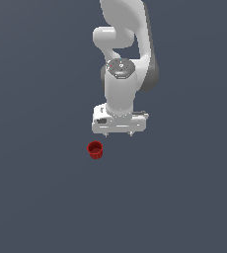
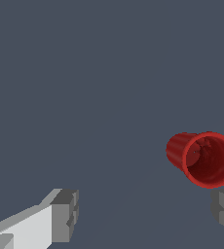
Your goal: Pick up the object and move it to a goal position.
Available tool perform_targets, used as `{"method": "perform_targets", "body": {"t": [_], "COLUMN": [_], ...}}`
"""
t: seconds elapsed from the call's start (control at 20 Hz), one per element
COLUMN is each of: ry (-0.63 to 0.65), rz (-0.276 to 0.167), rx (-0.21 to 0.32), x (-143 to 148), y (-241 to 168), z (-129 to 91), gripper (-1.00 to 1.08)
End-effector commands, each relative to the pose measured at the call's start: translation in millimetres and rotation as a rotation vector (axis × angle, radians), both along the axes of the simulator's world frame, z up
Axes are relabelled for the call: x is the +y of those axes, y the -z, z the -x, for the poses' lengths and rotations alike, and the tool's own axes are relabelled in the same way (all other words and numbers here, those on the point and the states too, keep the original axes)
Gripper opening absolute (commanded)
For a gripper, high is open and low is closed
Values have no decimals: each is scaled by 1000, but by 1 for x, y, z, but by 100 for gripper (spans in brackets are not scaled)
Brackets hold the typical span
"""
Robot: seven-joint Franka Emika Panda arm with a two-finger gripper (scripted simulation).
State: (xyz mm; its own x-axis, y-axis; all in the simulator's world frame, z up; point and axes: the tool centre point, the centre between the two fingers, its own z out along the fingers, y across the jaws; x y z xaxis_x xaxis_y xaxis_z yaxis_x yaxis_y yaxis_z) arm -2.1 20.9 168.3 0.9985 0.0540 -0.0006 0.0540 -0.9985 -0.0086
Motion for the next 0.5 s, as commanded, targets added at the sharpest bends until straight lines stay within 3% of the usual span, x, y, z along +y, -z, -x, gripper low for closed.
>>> {"method": "perform_targets", "body": {"t": [0.0,0.45], "ry": [0,14], "rz": [0,-24], "rx": [0,11], "x": [0,18], "y": [0,-8], "z": [0,7], "gripper": [100,100]}}
